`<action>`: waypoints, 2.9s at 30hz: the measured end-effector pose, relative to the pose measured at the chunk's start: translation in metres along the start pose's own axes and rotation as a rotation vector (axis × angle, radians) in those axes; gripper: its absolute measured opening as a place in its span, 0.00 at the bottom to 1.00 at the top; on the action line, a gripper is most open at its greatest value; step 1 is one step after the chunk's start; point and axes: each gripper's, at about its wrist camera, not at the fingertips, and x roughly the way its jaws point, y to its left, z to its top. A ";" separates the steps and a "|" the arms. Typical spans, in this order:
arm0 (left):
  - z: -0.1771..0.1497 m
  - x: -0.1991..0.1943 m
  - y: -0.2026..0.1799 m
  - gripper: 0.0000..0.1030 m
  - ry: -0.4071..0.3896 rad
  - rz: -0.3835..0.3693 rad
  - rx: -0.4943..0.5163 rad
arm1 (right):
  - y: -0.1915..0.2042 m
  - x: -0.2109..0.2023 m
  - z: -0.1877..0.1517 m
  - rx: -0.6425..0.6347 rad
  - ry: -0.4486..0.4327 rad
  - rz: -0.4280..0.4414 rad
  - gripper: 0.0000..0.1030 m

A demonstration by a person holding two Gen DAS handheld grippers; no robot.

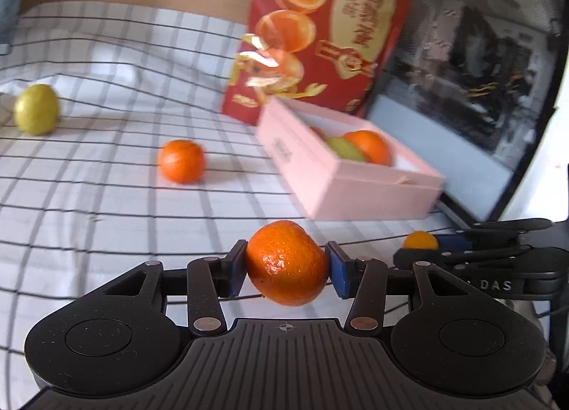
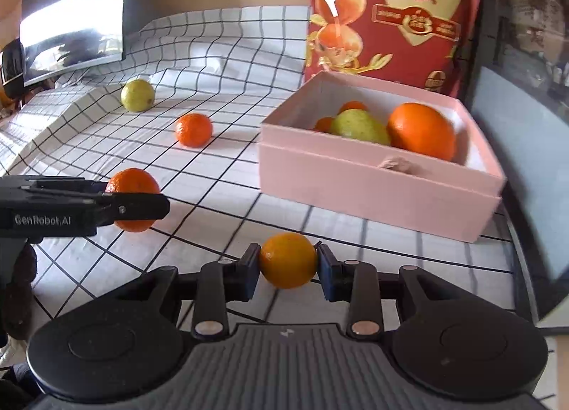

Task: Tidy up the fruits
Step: 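Carry the tangerine in left and yellow orange in right over the pink box, then open both grippers to drop the fruits into the pink box, then reach the left gripper to the yellow-green pear while right reaches a tangerine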

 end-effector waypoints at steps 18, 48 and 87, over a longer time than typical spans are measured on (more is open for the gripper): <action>0.210 0.112 -0.065 0.51 0.069 -0.082 0.030 | -0.063 -0.063 0.163 0.097 -0.170 -0.223 0.33; 0.209 0.112 -0.016 0.50 0.040 0.038 0.055 | -0.091 0.031 0.217 0.196 -0.043 -0.227 0.48; 0.175 0.013 0.251 0.50 0.011 0.342 -0.234 | 0.088 0.128 0.163 -0.078 0.142 0.103 0.76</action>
